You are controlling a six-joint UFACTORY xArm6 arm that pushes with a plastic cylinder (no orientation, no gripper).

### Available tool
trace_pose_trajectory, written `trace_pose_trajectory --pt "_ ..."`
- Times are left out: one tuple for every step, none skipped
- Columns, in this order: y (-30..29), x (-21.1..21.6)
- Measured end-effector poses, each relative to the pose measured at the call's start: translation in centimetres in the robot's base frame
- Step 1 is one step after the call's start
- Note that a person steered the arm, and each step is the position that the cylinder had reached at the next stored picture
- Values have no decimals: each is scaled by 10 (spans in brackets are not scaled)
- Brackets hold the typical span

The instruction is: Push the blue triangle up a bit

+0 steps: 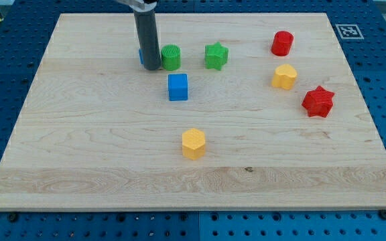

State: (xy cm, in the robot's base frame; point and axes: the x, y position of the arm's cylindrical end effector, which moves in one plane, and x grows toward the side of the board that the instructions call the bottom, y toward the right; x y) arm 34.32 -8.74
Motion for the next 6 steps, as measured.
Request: trace_pose_trajectory --pt "-7 -24" --pt "-4 -37" --pt "25 -37" --pt "68 -37" --pt "71 -39" --pt "45 -39"
